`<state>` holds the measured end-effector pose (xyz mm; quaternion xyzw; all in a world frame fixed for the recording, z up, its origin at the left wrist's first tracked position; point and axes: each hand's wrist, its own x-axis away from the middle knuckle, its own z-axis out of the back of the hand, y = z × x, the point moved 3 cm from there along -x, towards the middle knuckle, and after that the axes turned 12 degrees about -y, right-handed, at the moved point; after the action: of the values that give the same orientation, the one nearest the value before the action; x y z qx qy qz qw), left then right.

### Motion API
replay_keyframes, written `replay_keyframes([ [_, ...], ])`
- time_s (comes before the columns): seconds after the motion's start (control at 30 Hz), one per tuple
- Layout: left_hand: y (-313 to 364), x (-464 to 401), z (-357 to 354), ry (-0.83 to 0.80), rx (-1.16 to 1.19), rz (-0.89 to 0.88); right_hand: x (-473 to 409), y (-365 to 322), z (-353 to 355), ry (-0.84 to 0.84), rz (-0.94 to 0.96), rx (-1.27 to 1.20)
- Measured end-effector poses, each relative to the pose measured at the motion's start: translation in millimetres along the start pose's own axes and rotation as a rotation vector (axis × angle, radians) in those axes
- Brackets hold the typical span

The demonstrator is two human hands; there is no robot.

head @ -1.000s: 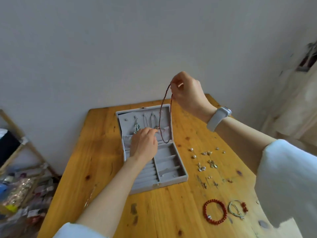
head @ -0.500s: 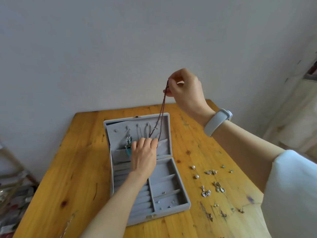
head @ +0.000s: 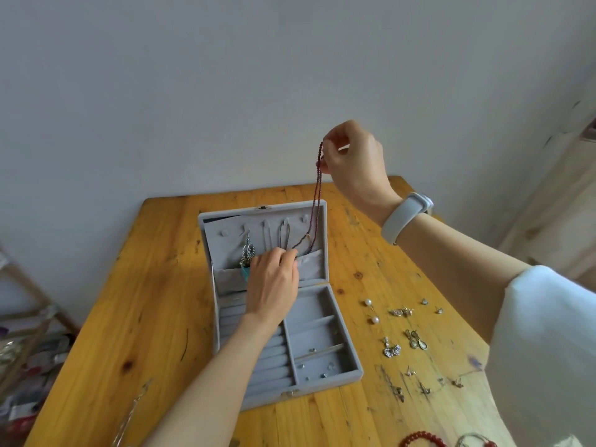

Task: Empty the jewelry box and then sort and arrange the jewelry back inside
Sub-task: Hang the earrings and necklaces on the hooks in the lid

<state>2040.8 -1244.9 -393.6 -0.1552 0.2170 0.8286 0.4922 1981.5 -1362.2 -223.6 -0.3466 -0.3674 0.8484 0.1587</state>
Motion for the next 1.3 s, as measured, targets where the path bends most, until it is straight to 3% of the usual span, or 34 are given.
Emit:
replay_keyframes([
  [0.17, -1.3, 0.9, 1.4, 0.004, 0.044, 0.043, 2.0, 11.1, -3.6, -0.005, -0.031, 0.003],
  [0.3, -0.9, -4.5, -0.8, -0.071, -0.051, 0.038, 4.4, 14.9, -10.7, -0.037, -0.042, -0.026],
  [0.63, 3.5, -4.4, -8.6, -0.04, -0.218, 0.087, 28.4, 50.0, -25.4, -0.205, -0.134, -0.036],
  [0.87, 5.5, -4.6, -2.9, 0.118, 0.015, 0.096, 40.2, 69.6, -23.8, -0.219, -0.145, 0.074],
  [1.1, 19.0, -21.2, -7.7, 0.049, -0.1, 0.167, 34.0, 63.4, -21.3, -0.179, -0.147, -0.137],
  [1.3, 14.3, -26.0, -7.5, 0.222, 0.042, 0.146, 31.3, 67.6, -21.7, -0.156, -0.147, -0.184],
])
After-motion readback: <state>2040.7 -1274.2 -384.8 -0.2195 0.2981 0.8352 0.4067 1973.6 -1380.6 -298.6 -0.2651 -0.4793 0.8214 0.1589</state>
